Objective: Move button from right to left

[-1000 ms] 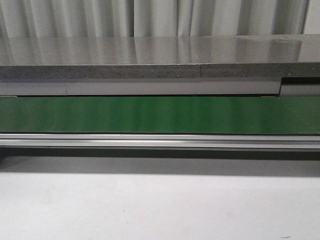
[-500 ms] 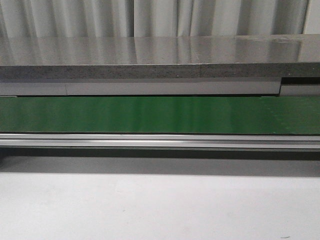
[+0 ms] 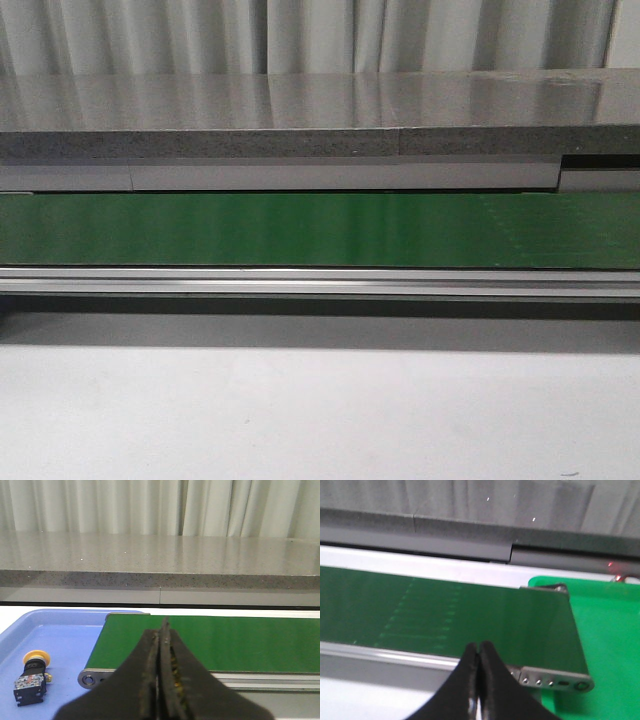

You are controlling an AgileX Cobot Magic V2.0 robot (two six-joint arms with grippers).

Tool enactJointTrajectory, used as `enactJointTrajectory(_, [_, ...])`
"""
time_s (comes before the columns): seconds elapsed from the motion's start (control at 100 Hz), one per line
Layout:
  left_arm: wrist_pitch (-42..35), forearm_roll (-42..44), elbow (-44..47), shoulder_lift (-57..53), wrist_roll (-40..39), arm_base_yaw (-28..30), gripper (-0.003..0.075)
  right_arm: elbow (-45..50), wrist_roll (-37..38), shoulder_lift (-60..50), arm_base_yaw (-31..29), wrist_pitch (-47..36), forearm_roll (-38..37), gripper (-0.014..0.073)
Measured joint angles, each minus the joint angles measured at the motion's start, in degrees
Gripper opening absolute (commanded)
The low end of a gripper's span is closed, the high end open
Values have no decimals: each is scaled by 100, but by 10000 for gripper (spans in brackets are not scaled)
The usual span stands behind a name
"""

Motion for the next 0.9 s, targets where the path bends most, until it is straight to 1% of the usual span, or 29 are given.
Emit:
enactJointTrajectory(0.16, [0, 0, 0, 0, 0, 0, -20, 379, 153, -386, -163, -727, -267, -60])
enactJointTrajectory(0.35, [0, 0, 0, 0, 0, 0, -20, 1047, 997, -965, -227, -1069, -1011, -60])
enactJointTrajectory(0.5, [0, 0, 0, 0, 0, 0, -20, 1253, 1269, -1414, -227, -925, -1231, -60])
enactJointTrajectory(0.65, [-3, 0, 0, 0, 0, 0, -20, 1259, 1306, -1451, -227, -1069, -1276, -60])
enactJointTrajectory(0.9, [-3, 0, 0, 0, 0, 0, -20, 1259, 1330, -1451, -227, -1069, -1286, -60])
